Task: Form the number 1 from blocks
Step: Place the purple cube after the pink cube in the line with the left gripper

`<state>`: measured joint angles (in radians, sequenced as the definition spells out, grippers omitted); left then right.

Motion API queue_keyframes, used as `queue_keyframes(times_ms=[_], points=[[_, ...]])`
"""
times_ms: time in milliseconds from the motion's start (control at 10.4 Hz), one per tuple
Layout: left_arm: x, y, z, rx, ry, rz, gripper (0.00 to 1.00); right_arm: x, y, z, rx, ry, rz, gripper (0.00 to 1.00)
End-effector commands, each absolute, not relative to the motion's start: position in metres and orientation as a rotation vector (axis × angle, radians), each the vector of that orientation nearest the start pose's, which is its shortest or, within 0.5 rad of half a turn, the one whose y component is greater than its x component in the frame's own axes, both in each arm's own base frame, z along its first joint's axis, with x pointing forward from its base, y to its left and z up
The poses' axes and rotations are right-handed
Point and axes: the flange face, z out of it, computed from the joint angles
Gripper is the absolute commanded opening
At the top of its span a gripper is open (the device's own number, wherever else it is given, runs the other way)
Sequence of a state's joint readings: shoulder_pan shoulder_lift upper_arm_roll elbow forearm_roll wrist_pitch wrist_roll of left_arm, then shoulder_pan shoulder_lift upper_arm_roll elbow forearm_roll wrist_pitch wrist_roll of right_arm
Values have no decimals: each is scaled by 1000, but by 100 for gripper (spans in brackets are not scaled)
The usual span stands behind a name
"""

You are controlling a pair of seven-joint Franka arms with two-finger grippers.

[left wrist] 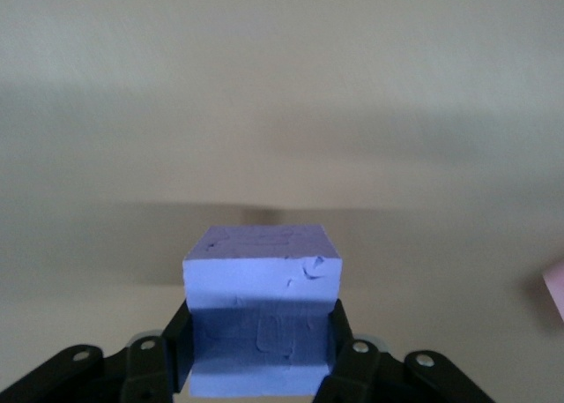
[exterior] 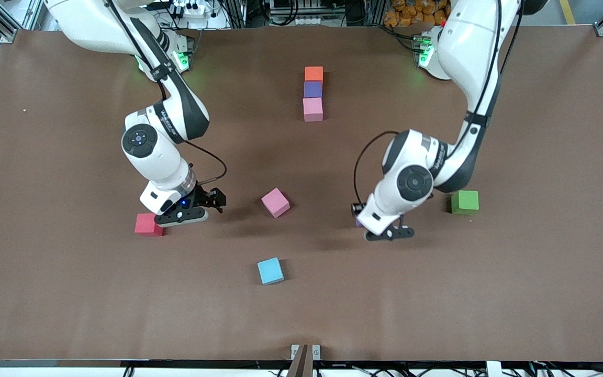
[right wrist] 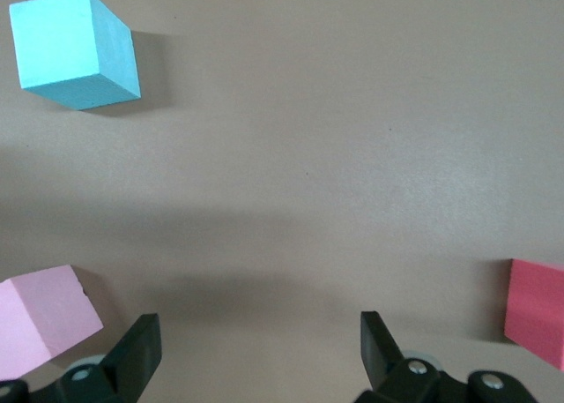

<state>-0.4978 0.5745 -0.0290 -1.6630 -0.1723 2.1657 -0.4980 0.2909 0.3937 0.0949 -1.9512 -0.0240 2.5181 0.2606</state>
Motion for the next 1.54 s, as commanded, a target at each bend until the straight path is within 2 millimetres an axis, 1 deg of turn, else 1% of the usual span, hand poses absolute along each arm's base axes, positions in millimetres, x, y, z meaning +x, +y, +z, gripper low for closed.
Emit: queue_keyframes(times_ms=[0, 193, 289, 482, 578, 675, 867, 1157, 1446], points=[[511, -370, 287, -3239, -159, 318, 0, 594, 244, 294, -3038, -224, -247, 100], [474, -411, 286, -3232, -201, 357, 0, 592, 246, 292, -3038, -229, -242, 100], [455, -426, 279, -3236, -208, 365, 0, 591, 250, 288, -3038, -226, -234, 100], [415, -446, 255, -3271, -241, 332, 0, 588, 253, 287, -3039, -233, -229, 100], [397, -453, 244, -3279, -230, 325, 0, 583, 262, 286, -3036, -254, -223, 100], [382, -457, 236, -3276, -228, 326, 0, 582, 264, 285, -3037, -254, -221, 100], [358, -463, 223, -3261, -186, 313, 0, 578, 271, 283, -3036, -266, -215, 100], [334, -475, 221, -3246, -181, 330, 0, 569, 285, 279, -3035, -258, -199, 100], [319, -477, 216, -3220, -147, 306, 0, 565, 289, 276, -3034, -258, -195, 100]])
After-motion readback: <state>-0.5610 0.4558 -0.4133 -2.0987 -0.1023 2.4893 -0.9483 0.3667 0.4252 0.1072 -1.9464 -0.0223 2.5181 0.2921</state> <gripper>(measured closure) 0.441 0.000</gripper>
